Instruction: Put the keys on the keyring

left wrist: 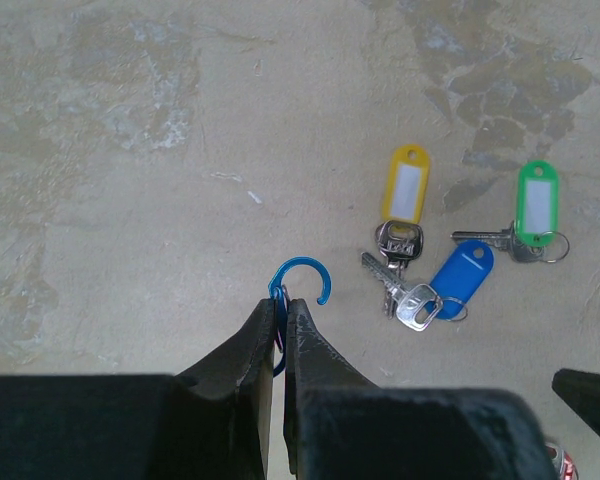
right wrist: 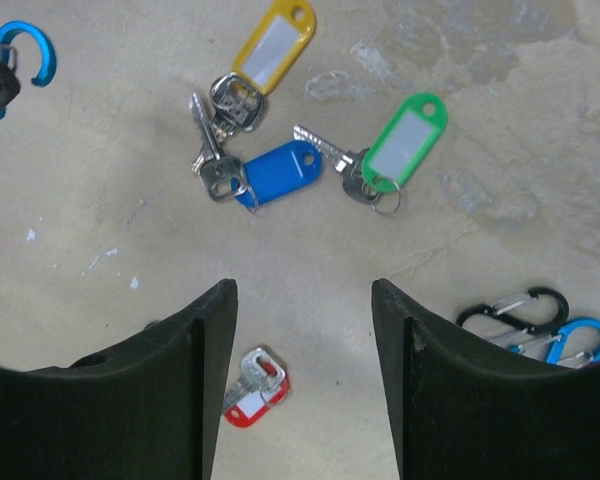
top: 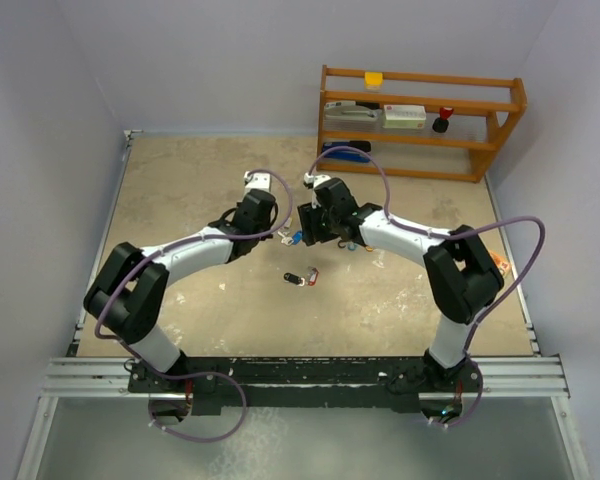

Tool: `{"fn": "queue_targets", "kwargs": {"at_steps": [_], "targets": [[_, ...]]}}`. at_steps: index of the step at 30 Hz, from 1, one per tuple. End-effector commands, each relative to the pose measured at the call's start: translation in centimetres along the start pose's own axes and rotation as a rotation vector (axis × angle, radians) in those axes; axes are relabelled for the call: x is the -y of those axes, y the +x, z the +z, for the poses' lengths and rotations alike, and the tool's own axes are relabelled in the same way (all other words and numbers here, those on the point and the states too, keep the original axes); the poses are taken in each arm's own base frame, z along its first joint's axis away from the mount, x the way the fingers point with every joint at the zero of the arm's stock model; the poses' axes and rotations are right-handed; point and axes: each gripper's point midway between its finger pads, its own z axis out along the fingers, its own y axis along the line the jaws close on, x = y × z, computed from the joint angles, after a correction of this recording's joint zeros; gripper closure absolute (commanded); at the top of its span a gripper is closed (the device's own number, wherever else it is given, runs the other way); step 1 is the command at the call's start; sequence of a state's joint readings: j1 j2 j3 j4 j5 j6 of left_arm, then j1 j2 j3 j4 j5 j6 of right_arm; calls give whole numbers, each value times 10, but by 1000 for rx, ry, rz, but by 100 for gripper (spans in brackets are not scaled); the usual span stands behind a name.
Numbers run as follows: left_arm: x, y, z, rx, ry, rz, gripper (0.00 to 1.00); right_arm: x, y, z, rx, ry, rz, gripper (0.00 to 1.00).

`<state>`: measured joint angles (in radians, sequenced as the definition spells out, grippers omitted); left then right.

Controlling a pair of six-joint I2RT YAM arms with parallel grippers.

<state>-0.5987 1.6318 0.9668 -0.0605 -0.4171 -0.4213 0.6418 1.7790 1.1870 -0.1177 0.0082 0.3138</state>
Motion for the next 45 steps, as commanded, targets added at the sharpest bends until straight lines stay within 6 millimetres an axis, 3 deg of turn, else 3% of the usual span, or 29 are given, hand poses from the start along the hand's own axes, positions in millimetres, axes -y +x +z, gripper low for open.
{"fn": "queue_targets", "kwargs": {"at_steps": [1,13,33,45], "targets": [[-4,-22,-9,70,13,-77,100,-13,-20,8,32,-31,-28,43],[-18,-21,-13,77,-1,-108,100,-33,-24,35,25,-132,-41,59],[-22,-16,-11,73,10,-121,100,-40,-16,60,-11,-161,-42,62],[-24,-14,-9,68,10,-124,100,-43,-11,61,-23,-177,-42,76]]}}
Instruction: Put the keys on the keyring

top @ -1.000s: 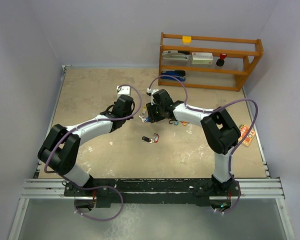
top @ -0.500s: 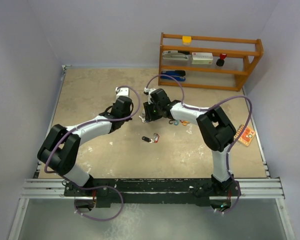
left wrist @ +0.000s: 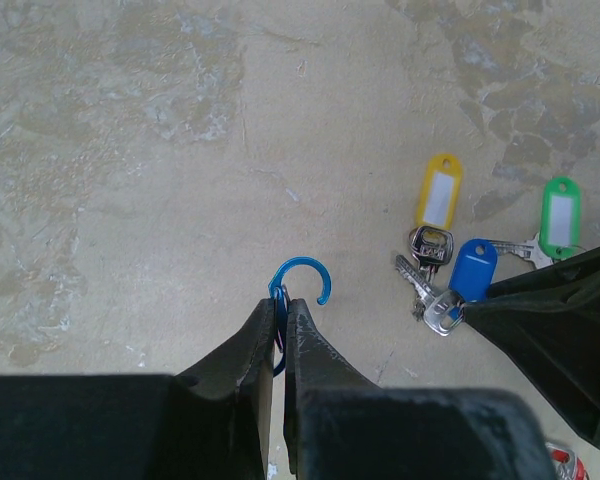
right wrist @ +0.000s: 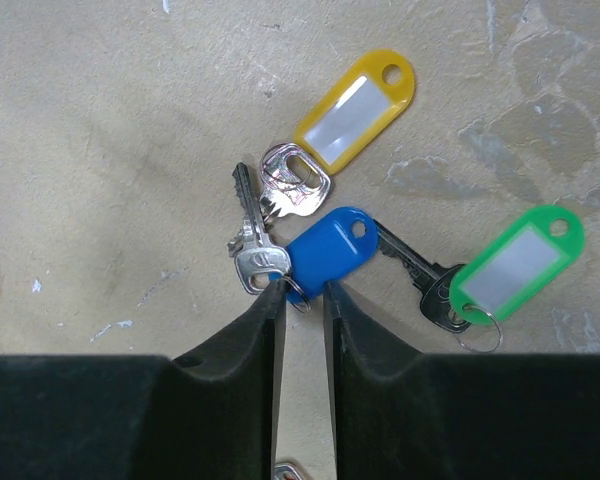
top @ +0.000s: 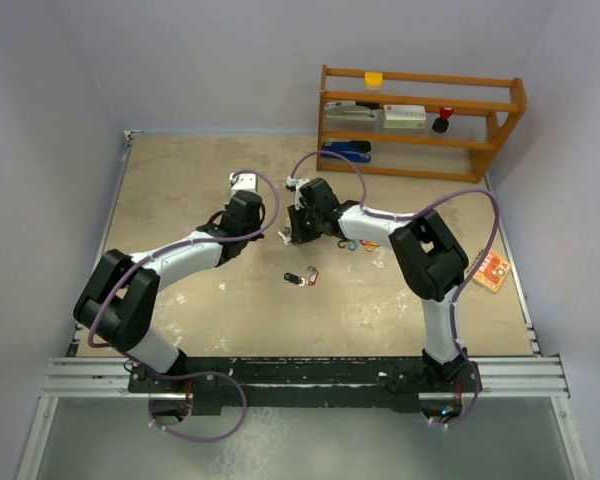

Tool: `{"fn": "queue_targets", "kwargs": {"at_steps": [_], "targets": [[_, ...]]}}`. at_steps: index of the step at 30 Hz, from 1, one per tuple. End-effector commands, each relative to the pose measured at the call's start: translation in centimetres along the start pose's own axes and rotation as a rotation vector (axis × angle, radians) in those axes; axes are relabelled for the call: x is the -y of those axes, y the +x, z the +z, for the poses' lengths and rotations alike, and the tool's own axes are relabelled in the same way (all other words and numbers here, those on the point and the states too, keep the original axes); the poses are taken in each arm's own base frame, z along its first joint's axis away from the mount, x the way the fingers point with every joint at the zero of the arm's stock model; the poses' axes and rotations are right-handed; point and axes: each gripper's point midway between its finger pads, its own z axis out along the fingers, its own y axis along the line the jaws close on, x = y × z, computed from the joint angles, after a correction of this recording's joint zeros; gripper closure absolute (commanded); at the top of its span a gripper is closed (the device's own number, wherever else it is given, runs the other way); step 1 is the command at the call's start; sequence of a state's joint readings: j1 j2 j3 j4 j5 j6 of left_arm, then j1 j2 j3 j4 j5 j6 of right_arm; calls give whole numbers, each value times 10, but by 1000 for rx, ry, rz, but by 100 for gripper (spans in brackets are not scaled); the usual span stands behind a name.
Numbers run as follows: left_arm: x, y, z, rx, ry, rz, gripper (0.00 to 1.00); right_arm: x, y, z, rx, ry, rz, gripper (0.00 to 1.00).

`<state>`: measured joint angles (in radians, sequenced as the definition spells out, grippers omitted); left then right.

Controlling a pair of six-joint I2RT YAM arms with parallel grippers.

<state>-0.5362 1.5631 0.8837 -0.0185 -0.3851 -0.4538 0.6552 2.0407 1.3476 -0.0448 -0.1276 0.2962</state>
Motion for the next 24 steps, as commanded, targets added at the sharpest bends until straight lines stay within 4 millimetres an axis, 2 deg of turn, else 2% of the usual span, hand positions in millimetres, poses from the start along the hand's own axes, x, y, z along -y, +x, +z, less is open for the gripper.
{"fn": "queue_targets", "kwargs": {"at_steps": [1,7,17,24], "targets": [[2,-15,-5,51,23,-43,100,-13,-18,-5,42,-42,-20,78],[5,-15,-4,46,36,-44,100,-13,-23,-14,69,-34,-21,100],[18,-23,-10,54,108,-45,100,-25,-48,-56,219,-67,-75,100],[40,-32,-17,59,215,-69,100,-36,-51,-72,282,-125,-128,100]]}}
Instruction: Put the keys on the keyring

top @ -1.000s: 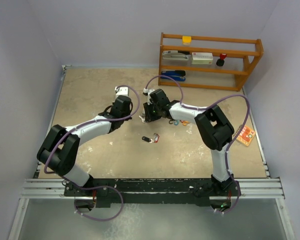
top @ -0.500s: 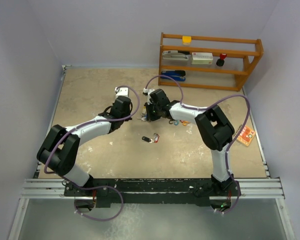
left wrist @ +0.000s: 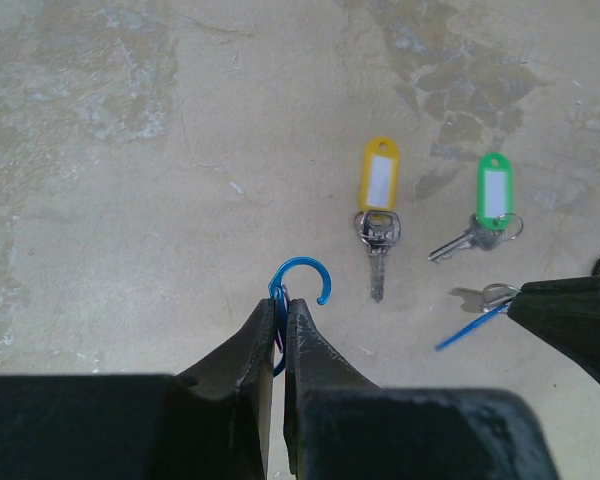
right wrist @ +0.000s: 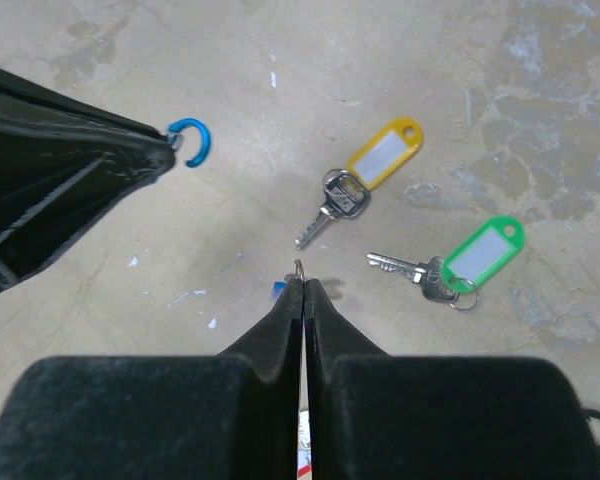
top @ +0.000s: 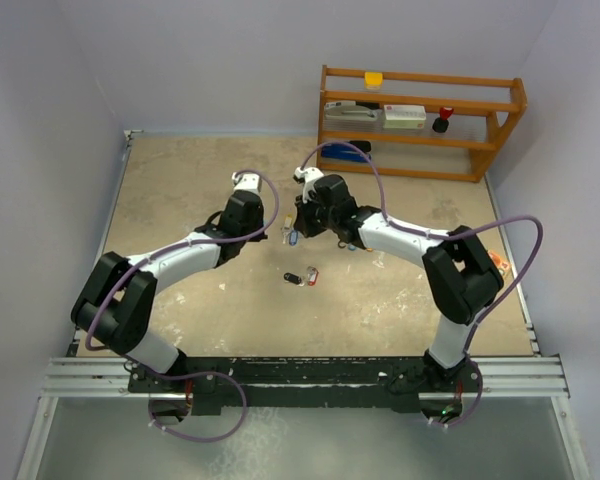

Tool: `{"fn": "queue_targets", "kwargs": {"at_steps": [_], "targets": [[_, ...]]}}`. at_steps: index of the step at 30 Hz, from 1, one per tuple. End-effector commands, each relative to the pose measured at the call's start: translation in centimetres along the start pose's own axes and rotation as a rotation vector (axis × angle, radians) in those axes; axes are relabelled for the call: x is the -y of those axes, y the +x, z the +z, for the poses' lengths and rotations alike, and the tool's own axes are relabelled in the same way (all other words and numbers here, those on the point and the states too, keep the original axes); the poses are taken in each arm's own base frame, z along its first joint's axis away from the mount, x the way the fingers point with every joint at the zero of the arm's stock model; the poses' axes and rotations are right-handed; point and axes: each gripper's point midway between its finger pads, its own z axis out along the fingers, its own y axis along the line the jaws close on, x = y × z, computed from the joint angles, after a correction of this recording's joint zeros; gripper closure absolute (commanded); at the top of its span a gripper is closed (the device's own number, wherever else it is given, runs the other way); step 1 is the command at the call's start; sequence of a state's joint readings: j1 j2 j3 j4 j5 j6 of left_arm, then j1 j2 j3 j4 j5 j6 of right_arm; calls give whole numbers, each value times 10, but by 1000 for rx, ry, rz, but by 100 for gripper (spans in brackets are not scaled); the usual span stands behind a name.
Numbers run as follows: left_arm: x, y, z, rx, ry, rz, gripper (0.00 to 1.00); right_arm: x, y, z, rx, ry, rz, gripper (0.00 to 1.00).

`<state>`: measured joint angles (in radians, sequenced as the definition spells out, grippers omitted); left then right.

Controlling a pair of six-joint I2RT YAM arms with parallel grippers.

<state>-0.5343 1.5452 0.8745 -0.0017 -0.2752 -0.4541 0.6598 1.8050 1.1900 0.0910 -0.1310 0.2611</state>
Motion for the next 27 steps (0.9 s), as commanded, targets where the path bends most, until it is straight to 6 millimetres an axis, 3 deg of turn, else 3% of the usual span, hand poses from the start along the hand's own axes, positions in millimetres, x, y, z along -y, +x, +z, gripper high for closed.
{"fn": "queue_targets", "kwargs": {"at_steps": [1,9,19,27], "targets": [[26,-33,-9,82,123,-59,100,-19,-19,-10,89,-89,-64,100],[52,-40,-13,78,230,-75,100,-36,-16,-12,93,-147,-114,100],[79,-31,-15,46,287,-38,100,-45,-21,-12,112,-156,-136,100],[77,-25,-15,29,265,-16,100,-45,-28,-19,137,-138,-145,100]]}}
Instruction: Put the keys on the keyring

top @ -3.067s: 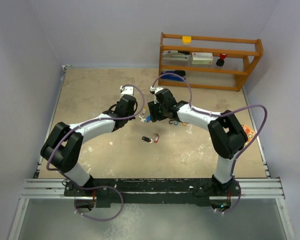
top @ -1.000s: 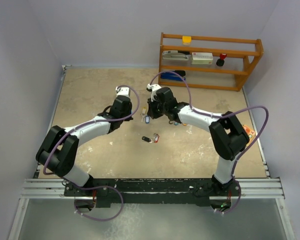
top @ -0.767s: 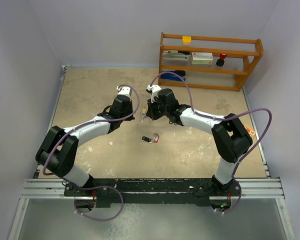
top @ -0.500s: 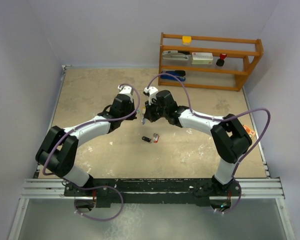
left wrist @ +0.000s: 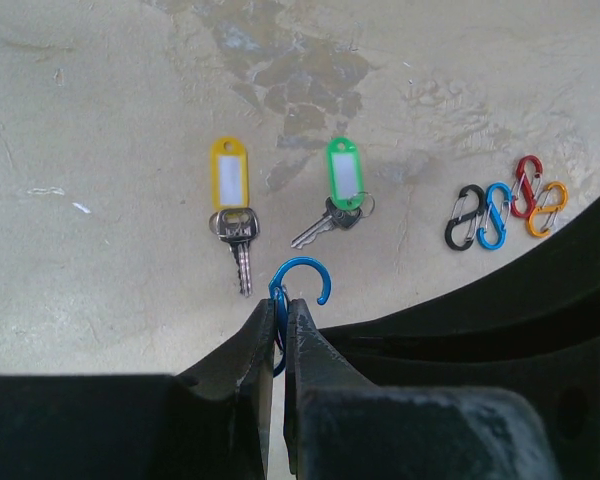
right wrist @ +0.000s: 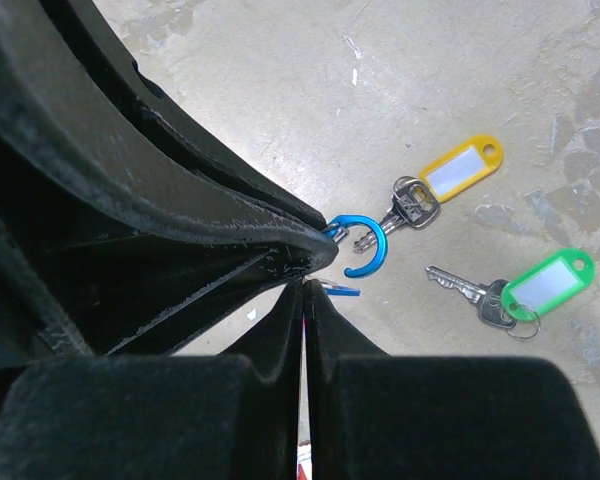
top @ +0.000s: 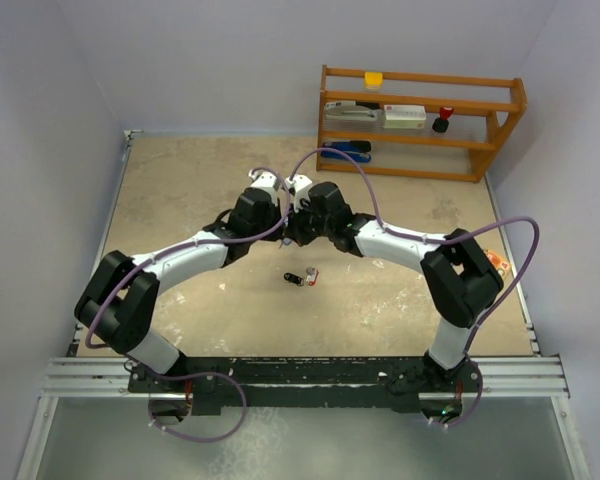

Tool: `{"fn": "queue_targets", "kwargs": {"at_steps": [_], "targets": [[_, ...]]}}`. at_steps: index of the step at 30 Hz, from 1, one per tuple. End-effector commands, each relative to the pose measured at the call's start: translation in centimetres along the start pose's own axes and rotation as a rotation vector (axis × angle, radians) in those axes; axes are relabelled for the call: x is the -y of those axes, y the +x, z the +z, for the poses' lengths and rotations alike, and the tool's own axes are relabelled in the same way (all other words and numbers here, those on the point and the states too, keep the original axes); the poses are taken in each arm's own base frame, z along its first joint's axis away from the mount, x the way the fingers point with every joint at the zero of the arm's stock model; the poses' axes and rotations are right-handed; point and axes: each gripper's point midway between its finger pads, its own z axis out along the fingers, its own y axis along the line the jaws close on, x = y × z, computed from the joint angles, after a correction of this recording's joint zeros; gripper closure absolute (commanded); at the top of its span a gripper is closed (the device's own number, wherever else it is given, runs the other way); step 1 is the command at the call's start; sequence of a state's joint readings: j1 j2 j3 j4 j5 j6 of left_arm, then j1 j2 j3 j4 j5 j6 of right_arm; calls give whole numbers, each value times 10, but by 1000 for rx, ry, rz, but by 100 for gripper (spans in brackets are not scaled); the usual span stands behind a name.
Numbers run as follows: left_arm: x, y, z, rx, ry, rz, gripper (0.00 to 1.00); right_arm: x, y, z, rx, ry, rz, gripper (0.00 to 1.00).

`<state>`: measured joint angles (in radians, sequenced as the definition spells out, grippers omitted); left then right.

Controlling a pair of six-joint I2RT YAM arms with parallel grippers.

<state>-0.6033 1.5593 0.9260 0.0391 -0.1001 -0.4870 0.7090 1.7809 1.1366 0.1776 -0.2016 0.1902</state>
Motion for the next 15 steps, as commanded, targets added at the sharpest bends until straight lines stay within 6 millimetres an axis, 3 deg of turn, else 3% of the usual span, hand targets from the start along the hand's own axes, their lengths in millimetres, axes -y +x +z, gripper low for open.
{"fn": "queue_targets", "kwargs": {"at_steps": [1,15], "targets": [[9,-20,-1,45,19,-2,100,-10,-34,-16,104,-12,-46,100],[4,-16,-4,26,-3,15,100,-1,-33,-18,106,33,-64,100]]}}
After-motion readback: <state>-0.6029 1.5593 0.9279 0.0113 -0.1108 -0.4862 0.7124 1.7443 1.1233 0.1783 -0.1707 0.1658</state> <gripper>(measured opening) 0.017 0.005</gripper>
